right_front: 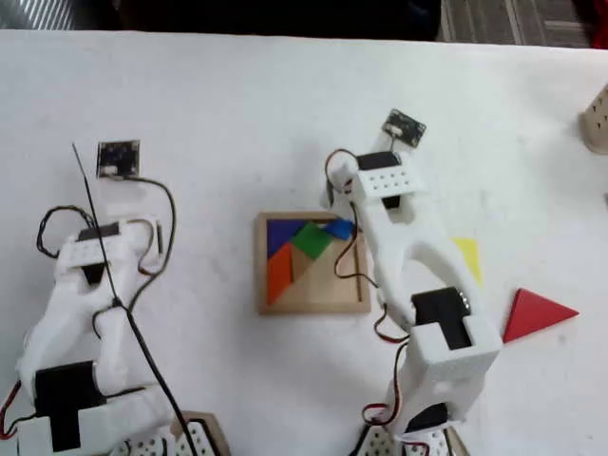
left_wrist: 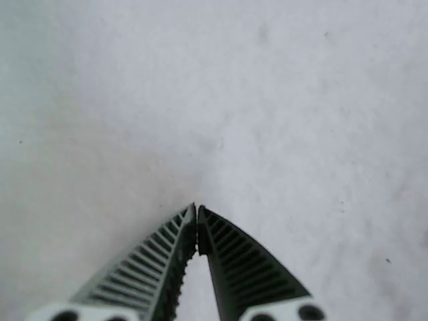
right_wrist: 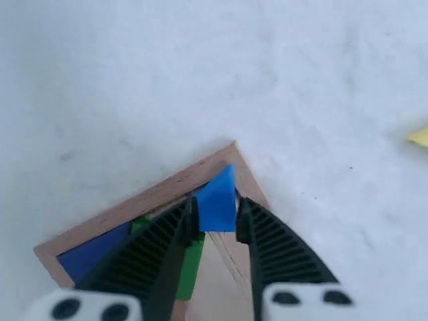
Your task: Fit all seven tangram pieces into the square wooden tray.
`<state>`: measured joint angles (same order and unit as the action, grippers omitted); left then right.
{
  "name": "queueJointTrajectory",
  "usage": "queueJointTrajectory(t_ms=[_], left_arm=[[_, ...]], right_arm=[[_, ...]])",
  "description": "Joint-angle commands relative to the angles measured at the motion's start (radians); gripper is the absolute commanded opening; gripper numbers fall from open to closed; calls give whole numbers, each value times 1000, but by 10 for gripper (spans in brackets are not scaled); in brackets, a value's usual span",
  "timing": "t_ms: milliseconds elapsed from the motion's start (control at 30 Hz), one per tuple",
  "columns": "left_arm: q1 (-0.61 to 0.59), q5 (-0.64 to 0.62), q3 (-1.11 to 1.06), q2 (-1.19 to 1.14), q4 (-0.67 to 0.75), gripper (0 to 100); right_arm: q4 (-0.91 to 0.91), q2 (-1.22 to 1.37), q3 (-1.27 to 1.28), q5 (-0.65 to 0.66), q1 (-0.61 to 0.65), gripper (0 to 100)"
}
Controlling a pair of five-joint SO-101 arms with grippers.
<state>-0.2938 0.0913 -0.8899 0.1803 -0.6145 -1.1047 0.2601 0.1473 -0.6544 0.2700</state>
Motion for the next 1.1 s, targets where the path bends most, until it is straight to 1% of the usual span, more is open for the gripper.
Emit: queueJointTrajectory(t_ms=[0, 100, 167, 267, 367, 400, 433, 467, 600, 800, 967, 1067], left_arm=[[10, 5, 52, 12, 14, 27], [10, 5, 52, 12, 14, 27], [10, 5, 52, 12, 14, 27], [10, 5, 52, 12, 12, 26], [10, 5, 52, 12, 12, 26], [10, 5, 52, 12, 12, 26], [10, 5, 52, 12, 12, 25], [8, 5, 52, 12, 12, 25], [-2, 5, 52, 12, 12, 25], [-7, 5, 52, 12, 12, 24], [-8, 5, 52, 12, 12, 24], [-8, 5, 52, 12, 12, 24]], right_arm=[[-65, -79, -66, 132, 18, 179], [-127, -170, -78, 196, -7, 217], [-143, -222, -75, 253, -31, 204], [-145, -242, -48, 351, -56, 151], [-136, -228, 12, 411, -56, 18], [-136, -223, 28, 423, -53, 12], [-139, -220, 43, 437, -39, 31], [-137, -217, 55, 456, -31, 19], [-113, -211, 109, 468, -28, 18], [97, -211, 229, 474, -4, 18], [193, -209, 284, 476, 44, 18], [240, -209, 310, 476, 51, 18]])
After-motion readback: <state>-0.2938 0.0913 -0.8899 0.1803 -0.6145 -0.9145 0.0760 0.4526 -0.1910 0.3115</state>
